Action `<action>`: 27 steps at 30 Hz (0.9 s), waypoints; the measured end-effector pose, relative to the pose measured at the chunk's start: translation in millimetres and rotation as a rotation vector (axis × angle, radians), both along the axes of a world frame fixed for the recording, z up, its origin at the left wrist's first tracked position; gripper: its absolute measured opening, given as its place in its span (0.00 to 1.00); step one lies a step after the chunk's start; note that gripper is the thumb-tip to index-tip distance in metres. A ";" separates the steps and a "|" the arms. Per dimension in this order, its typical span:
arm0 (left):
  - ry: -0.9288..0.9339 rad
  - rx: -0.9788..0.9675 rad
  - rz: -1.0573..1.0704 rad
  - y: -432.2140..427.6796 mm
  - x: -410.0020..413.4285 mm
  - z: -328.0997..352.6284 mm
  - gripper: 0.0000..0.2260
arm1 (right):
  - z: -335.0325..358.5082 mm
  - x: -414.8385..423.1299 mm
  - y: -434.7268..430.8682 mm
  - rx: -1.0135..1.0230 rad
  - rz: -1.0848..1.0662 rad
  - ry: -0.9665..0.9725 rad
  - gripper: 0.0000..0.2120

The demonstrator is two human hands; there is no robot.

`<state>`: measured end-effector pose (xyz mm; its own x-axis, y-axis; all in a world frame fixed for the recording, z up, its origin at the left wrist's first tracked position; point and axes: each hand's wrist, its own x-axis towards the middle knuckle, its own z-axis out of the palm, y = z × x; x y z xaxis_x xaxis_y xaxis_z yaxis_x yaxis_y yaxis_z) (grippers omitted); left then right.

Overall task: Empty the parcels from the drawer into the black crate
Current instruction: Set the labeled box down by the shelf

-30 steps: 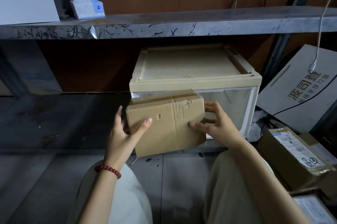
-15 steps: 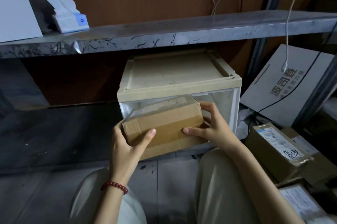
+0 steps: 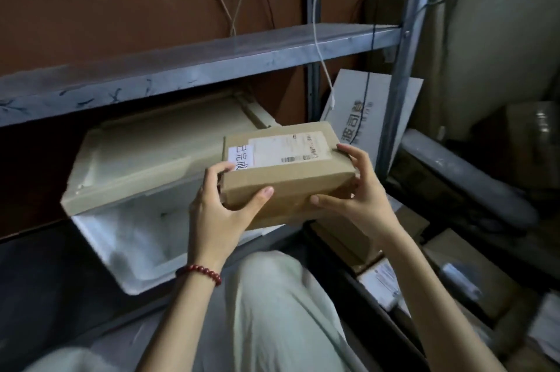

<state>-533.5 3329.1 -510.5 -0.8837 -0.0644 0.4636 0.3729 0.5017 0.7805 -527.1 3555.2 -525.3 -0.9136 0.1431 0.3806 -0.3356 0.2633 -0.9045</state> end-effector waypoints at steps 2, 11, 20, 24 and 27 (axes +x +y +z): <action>-0.020 -0.011 -0.082 28.4 -5.8 0.0 0.29 | -6.9 11.7 25.4 -0.048 -0.080 0.015 0.39; -0.144 -0.142 -0.407 153.9 -23.4 -19.5 0.32 | -44.4 79.9 121.2 -0.028 -0.511 -0.052 0.39; -0.302 -0.401 -0.623 211.9 -22.9 -82.1 0.34 | -111.9 132.3 133.3 0.058 -0.805 -0.268 0.45; -0.316 -0.462 -0.710 213.3 -22.5 -96.4 0.34 | -123.7 150.6 122.4 0.043 -0.833 -0.363 0.51; -0.312 -0.484 -0.726 210.7 -21.2 -102.0 0.35 | -126.2 160.4 113.2 0.027 -0.858 -0.436 0.54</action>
<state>-554.8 3539.8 -612.5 -0.7210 0.6923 0.0296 0.5316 0.5251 0.6646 -366.7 3668.4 -651.4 -0.5641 0.8245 0.0451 0.3450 0.2850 -0.8943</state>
